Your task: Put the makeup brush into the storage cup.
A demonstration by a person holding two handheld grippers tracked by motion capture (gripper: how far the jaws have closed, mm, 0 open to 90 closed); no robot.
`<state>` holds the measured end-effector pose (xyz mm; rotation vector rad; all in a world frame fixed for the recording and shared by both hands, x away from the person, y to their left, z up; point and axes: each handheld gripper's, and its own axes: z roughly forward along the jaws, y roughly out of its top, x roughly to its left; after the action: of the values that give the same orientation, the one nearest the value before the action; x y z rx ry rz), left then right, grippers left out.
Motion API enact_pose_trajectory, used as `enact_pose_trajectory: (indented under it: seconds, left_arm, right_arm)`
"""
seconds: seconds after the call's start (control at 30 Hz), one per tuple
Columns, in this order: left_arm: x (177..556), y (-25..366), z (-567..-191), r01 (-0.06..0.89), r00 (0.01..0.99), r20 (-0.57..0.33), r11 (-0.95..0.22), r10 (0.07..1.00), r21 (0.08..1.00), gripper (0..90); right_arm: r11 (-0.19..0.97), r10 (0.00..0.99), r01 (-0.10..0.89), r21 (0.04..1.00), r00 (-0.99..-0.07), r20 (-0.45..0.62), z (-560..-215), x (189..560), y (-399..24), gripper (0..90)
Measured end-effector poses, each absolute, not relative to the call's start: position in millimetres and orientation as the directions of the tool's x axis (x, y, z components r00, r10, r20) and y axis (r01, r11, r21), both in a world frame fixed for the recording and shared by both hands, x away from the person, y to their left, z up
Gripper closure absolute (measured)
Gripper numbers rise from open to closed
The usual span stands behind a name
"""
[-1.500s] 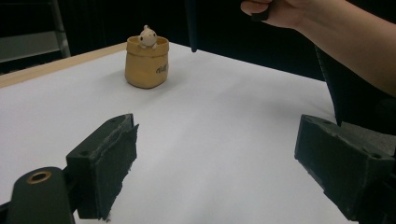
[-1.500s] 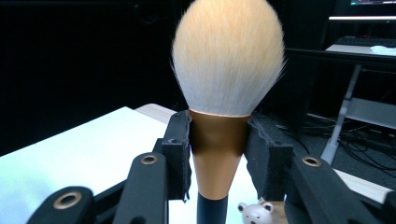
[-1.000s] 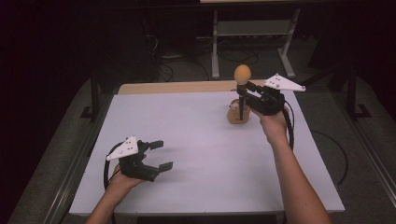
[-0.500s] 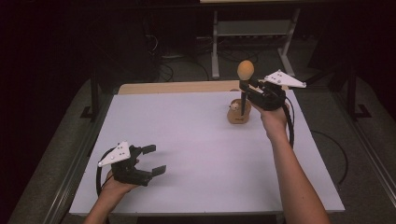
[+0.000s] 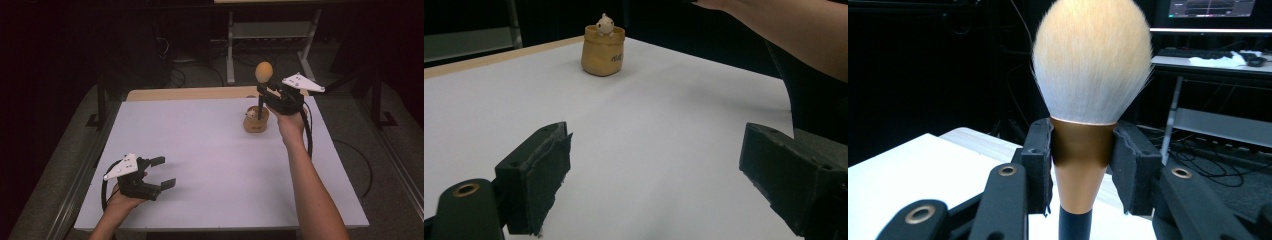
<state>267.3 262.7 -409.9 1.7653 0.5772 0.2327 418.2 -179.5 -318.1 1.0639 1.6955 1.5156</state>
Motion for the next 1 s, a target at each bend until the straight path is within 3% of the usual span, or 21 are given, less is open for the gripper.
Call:
enact_pose_trajectory:
  seconds: [1.0]
  left_arm:
    - [268.0, 263.3, -411.3, 0.254, 0.858, -0.137, -0.177, 0.494, 0.951, 12.5]
  right_arm:
    - [0.047, 0.909, 0.216, 0.975, -0.414, 0.048, -339.9, 449.6, -183.8, 61.5]
